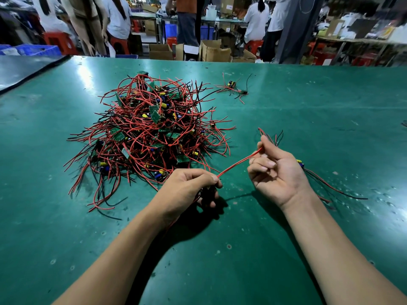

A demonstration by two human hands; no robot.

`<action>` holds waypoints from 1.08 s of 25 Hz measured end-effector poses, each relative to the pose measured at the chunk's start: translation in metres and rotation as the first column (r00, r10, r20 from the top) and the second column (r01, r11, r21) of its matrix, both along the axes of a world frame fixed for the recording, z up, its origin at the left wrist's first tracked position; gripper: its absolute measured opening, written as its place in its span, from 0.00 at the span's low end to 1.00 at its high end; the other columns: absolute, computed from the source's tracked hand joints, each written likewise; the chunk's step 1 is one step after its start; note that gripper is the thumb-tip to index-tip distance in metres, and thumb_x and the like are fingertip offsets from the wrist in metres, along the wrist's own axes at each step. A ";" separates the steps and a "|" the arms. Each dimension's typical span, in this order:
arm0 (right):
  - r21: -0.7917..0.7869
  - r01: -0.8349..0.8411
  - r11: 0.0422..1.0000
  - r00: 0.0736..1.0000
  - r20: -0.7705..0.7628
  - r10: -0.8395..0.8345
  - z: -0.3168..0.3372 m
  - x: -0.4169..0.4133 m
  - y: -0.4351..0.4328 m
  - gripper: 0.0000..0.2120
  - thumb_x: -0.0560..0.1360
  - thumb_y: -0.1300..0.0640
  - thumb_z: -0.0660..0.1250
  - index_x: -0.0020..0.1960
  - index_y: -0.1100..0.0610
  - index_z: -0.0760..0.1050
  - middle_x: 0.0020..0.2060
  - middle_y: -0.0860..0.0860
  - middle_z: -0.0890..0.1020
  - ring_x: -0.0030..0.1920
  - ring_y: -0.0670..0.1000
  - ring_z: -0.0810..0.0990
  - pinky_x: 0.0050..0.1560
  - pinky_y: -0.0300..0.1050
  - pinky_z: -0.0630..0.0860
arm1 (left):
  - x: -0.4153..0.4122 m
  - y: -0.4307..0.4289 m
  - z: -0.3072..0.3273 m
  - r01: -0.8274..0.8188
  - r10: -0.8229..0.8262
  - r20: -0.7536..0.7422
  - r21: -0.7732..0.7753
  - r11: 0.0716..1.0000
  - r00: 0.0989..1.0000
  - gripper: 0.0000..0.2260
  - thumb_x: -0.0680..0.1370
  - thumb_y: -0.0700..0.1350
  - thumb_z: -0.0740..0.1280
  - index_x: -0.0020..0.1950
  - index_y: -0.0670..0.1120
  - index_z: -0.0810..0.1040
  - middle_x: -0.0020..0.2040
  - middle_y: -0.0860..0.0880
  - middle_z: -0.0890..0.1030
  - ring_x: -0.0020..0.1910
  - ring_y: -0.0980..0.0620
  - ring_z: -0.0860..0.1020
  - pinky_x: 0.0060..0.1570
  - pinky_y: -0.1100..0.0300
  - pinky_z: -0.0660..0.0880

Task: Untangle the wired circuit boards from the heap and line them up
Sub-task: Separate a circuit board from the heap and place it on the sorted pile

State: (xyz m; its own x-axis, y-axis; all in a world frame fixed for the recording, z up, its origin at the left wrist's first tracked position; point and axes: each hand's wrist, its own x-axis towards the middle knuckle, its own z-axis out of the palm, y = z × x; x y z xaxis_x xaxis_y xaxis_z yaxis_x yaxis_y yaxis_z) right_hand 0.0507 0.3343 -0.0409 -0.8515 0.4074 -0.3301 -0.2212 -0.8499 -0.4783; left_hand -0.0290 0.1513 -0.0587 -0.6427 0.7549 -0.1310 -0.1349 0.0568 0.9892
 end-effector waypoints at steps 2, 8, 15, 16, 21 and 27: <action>0.024 0.008 1.000 1.000 0.015 -0.009 -0.003 -0.001 -0.001 0.10 0.71 0.54 0.70 0.35 0.59 0.77 0.23 0.46 0.66 0.18 0.41 0.65 0.19 0.33 0.65 | -0.001 0.000 -0.001 -0.003 0.003 -0.004 -0.002 1.000 1.000 0.10 0.78 0.37 0.65 0.39 0.39 0.82 0.31 0.42 0.81 0.27 0.48 0.78 0.28 0.64 0.74; 0.482 -0.088 0.872 0.982 0.190 -0.006 -0.019 -0.010 -0.018 0.31 0.66 0.37 0.71 0.57 0.60 0.81 0.32 0.47 0.75 0.26 0.44 0.71 0.25 0.36 0.71 | -0.002 0.002 -0.004 -0.108 0.094 0.142 0.097 0.989 0.985 0.12 0.81 0.45 0.64 0.49 0.37 0.82 0.38 0.40 0.83 0.33 0.47 0.81 0.33 0.59 0.79; 0.655 -0.176 0.735 0.962 0.274 -0.014 -0.028 -0.010 -0.027 0.15 0.82 0.48 0.62 0.53 0.58 0.81 0.34 0.49 0.76 0.26 0.46 0.73 0.25 0.38 0.69 | -0.003 0.002 0.001 -0.151 0.107 0.284 0.136 0.979 0.953 0.16 0.81 0.52 0.63 0.56 0.39 0.79 0.45 0.38 0.85 0.36 0.45 0.83 0.38 0.56 0.81; 0.712 -0.175 0.680 0.965 0.263 -0.026 -0.030 -0.009 -0.029 0.12 0.82 0.52 0.63 0.52 0.58 0.81 0.34 0.49 0.76 0.27 0.46 0.72 0.25 0.40 0.68 | -0.003 0.001 0.001 -0.136 0.096 0.267 0.136 0.981 0.959 0.14 0.81 0.49 0.63 0.57 0.39 0.79 0.46 0.39 0.85 0.38 0.45 0.84 0.40 0.55 0.81; 0.991 -0.072 0.114 0.978 0.093 -0.187 -0.032 -0.003 -0.038 0.09 0.74 0.63 0.73 0.43 0.51 0.76 0.35 0.44 0.79 0.33 0.46 0.74 0.37 0.40 0.70 | -0.004 -0.006 0.004 -0.070 0.050 0.118 0.172 0.983 0.992 0.11 0.79 0.40 0.66 0.61 0.43 0.79 0.53 0.43 0.85 0.49 0.47 0.76 0.47 0.51 0.69; 0.981 -0.119 0.156 0.991 0.107 0.086 -0.025 0.003 -0.058 0.12 0.65 0.45 0.78 0.40 0.48 0.78 0.30 0.51 0.80 0.30 0.48 0.74 0.29 0.47 0.70 | 0.001 -0.004 0.007 -0.126 0.119 0.041 0.279 0.952 0.992 0.20 0.74 0.49 0.69 0.64 0.45 0.76 0.56 0.48 0.85 0.56 0.45 0.78 0.59 0.42 0.71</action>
State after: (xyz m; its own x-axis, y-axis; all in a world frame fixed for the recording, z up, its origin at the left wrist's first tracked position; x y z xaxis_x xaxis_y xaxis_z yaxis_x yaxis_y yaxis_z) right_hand 0.0542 0.2765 -0.0663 -0.9144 0.3148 0.2544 -0.1505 0.3192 -0.9357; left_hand -0.0284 0.1474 -0.0518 -0.7316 0.6792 0.0584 -0.1471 -0.2409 0.9593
